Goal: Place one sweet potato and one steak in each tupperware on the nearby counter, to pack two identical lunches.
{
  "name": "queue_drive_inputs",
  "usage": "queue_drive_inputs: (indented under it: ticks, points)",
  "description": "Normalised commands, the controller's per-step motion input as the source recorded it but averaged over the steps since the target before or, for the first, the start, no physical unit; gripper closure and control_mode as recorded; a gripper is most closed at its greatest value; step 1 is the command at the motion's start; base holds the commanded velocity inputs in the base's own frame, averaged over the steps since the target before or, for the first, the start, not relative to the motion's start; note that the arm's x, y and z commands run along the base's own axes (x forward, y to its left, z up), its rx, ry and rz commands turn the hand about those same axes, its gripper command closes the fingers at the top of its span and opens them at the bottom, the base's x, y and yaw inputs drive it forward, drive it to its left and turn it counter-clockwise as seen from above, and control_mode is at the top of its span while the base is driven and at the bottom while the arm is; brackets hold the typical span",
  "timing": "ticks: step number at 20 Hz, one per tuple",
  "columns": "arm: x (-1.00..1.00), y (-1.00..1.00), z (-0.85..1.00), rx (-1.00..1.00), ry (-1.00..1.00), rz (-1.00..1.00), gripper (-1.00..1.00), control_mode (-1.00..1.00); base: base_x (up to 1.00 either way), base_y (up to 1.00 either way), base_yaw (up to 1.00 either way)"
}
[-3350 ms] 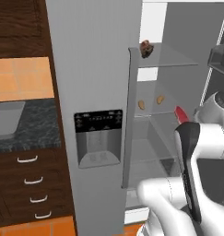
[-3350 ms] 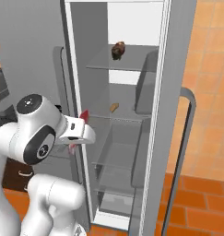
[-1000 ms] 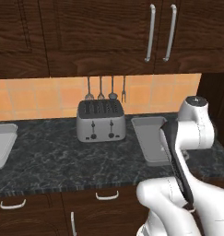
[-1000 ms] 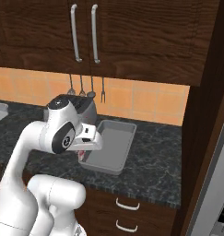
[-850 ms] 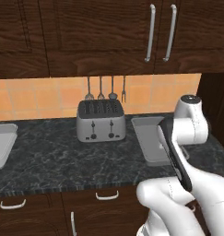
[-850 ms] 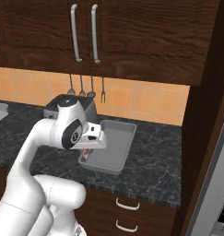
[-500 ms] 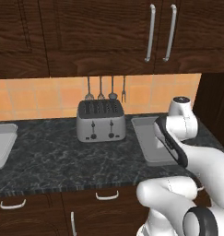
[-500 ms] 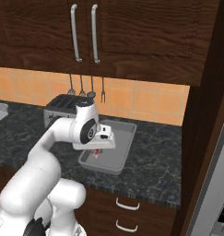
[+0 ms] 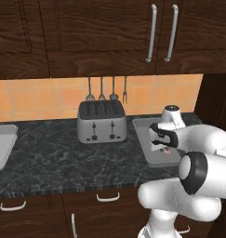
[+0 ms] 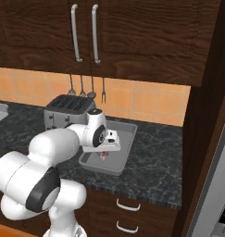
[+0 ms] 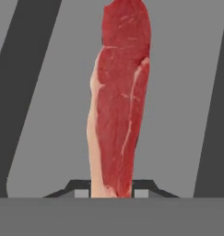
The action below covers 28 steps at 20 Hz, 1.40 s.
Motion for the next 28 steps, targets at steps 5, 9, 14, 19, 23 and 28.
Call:
queue_drive_inputs:
  ticks: [5, 9, 14, 19, 23, 28]
  points:
    - [0.58, -0.23, -0.26, 0.08, 0.0, 0.04, 1.0, -1.0, 0.0, 0.0, 0.0]
    - [0.26, -0.09, -0.42, 0.04, 0.01, 0.04, -1.0, -1.0, 0.0, 0.0, 0.0]
    - [-0.12, 0.0, -0.19, 0.02, -0.03, 0.03, -1.0, -1.0, 0.0, 0.0, 0.0]
    - [-0.53, 0.04, 0.39, 0.0, -0.01, 0.0, -1.0, -1.0, 0.0, 0.0, 0.0]
    - [-0.7, 0.33, 0.78, 0.0, -0.02, 0.0, -1.0, -1.0, 0.0, 0.0, 0.0]
    - [-0.89, 0.38, 0.52, 0.0, -0.02, 0.0, -1.0, -1.0, 0.0, 0.0, 0.0]
